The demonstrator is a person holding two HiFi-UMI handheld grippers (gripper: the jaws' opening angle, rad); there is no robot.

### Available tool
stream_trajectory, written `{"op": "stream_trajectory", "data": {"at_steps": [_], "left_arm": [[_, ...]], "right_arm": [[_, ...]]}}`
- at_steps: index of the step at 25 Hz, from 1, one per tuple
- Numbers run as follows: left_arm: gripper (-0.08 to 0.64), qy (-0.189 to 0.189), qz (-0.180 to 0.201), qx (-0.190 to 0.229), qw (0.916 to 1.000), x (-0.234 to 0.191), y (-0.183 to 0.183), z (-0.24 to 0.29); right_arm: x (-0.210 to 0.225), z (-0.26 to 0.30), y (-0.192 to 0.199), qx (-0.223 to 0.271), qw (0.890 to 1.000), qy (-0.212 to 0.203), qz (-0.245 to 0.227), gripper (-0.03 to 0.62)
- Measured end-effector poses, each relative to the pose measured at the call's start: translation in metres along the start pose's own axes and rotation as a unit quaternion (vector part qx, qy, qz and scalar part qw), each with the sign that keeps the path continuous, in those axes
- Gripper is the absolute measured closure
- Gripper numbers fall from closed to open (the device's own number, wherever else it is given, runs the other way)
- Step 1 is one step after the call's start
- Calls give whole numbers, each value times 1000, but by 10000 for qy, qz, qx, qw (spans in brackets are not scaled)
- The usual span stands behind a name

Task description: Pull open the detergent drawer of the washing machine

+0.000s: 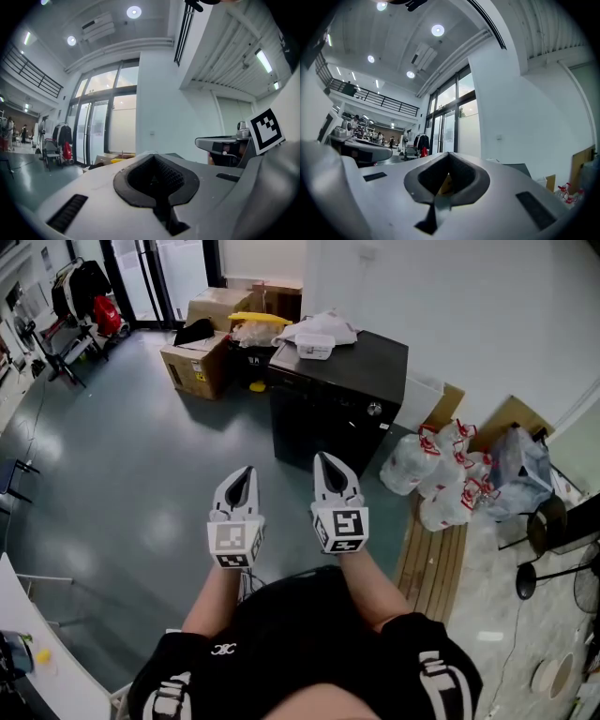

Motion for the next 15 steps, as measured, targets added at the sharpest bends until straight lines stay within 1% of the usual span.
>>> {"op": "stream_trajectory", "data": {"at_steps": [4, 9, 15], "left_arm": [[558, 36, 29, 12, 10000, -6, 2, 6], [558, 61, 91, 57, 9999, -10, 0, 21], [558, -32, 132, 70, 9999, -13, 5, 43]], "right_arm": [[1, 6, 1, 14, 10000, 82, 4, 591], [13, 17, 1, 85, 9998, 178, 29, 591], [32, 35, 2, 193, 9997, 131, -56, 591]]}}
Point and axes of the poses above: the fingertips, and each gripper's own axes: z forward along the fingers, x to its right, y out of its underside, the point moved 1 cm from there along -z, backward along the fingers, and after that the axes turned 15 degrees about -y, right-handed, at the moved point
